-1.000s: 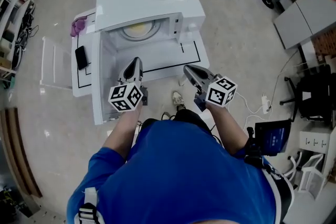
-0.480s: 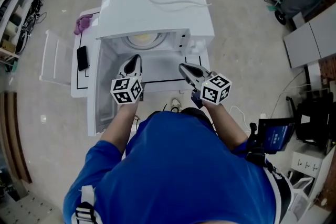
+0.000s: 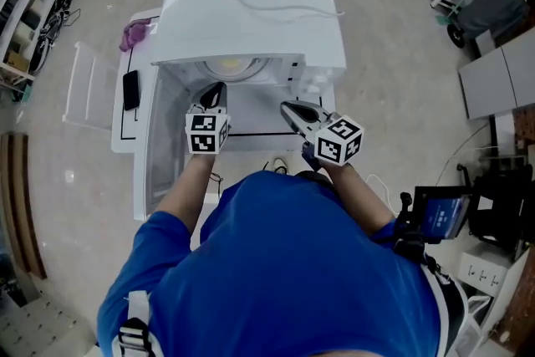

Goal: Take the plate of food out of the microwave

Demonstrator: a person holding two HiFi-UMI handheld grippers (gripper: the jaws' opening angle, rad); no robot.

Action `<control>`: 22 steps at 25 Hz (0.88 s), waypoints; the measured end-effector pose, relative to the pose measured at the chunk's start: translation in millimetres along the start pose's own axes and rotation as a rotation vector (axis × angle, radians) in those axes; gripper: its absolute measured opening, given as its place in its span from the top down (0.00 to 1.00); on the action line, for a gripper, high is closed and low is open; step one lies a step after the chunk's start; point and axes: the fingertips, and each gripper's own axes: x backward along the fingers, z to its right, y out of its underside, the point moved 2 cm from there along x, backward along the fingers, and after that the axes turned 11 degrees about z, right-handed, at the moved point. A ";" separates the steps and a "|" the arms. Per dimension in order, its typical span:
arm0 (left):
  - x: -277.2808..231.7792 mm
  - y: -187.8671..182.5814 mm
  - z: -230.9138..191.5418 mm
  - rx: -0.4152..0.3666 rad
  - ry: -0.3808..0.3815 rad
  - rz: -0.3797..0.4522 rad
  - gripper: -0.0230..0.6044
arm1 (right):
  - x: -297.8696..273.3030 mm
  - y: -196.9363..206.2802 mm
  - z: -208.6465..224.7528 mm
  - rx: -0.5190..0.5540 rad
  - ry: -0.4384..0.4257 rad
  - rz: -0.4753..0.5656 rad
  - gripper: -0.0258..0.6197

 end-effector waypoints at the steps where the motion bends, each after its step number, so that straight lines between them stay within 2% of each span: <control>1: -5.3 1.5 1.3 -0.042 0.016 -0.016 0.95 | -1.1 0.4 1.8 -0.002 -0.002 -0.004 0.96; 5: -23.9 12.2 5.2 -0.203 0.093 -0.054 0.93 | -4.3 4.3 4.1 -0.013 -0.014 -0.014 0.96; 9: -39.3 26.5 8.3 -0.357 0.168 -0.134 0.80 | -4.2 6.9 5.6 -0.021 -0.017 -0.018 0.96; 15: -59.1 36.7 10.4 -0.595 0.243 -0.220 0.79 | 1.0 8.5 12.1 -0.032 -0.003 -0.014 0.96; 22: -72.1 47.9 17.9 -0.796 0.337 -0.300 0.79 | 4.5 2.4 18.0 -0.039 0.009 0.004 0.96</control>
